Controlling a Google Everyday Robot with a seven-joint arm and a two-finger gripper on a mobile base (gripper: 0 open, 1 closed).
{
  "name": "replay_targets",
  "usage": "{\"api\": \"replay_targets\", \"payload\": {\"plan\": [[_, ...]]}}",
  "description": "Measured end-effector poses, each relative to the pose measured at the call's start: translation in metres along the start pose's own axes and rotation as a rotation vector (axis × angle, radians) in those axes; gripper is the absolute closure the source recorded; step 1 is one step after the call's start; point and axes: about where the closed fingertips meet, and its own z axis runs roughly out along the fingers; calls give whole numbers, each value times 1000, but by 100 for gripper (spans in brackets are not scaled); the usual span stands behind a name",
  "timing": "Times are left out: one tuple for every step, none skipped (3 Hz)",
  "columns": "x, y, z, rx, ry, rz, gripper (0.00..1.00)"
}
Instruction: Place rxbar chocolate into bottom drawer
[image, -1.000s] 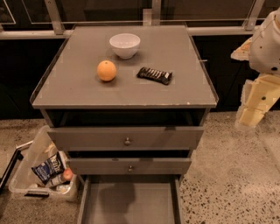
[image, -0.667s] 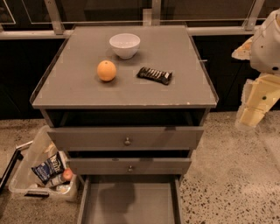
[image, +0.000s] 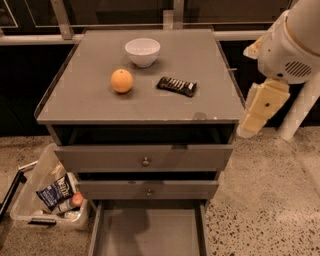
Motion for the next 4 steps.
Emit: {"api": "replay_targets", "payload": {"plan": [[-16,-22,19,31,-89,14,0],[-31,-46,40,34,-186,28,0],[-47,-66,58,15,-279,40,0],[-66,-76,74,-32,-354,53,0]]}}
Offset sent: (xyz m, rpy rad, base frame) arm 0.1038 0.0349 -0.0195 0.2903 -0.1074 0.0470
